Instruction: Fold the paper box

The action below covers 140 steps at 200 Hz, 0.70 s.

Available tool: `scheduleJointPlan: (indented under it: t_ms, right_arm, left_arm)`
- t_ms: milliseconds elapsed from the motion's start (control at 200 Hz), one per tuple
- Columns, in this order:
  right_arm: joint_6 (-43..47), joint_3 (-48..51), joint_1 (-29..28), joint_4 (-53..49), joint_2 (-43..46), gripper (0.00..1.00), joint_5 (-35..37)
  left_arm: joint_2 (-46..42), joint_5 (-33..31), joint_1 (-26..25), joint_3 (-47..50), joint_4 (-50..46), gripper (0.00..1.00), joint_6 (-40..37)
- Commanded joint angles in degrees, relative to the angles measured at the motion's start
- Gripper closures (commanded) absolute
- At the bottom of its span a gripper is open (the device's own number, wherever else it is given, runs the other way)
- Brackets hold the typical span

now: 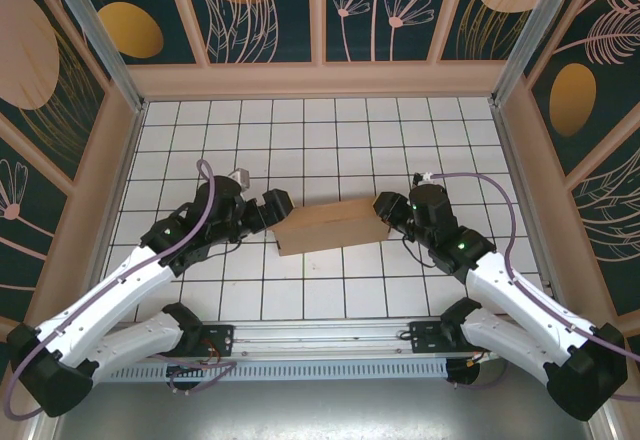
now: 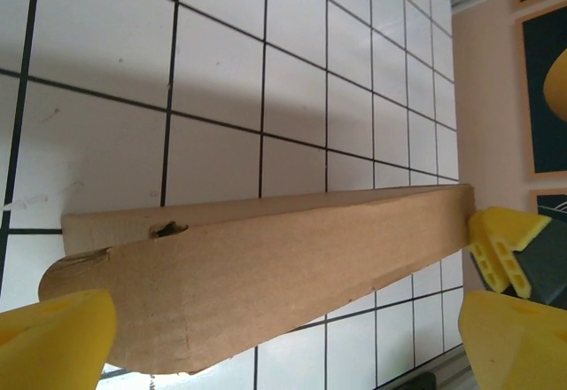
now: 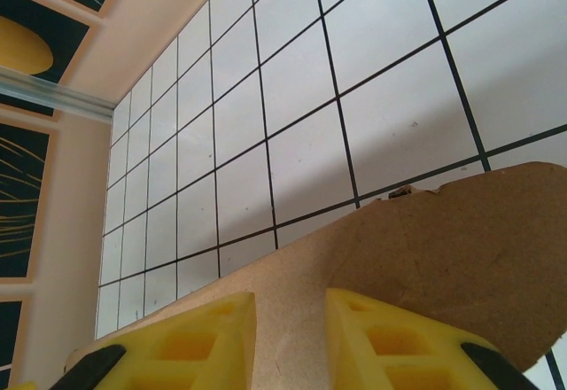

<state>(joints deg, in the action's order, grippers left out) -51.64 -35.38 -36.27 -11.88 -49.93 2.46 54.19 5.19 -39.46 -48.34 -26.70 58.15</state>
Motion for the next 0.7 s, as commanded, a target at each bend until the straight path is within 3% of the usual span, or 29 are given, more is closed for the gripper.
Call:
scheduleJointPlan:
  t_ms: [0,696]
  right_arm:
    - [-1.3,0.8,-0.9,-6.3,-1.8,0.72,1.0]
    - [-1.5,0.8,-3.7,-4.3,-4.3,0.71,-0.7]
  left_arm:
    - [0.6,1.6,0.3,1.5,2.0,0.02,0.8]
    - [6.1,1.4,0.6,7.0,12.4,0.01,-3.9]
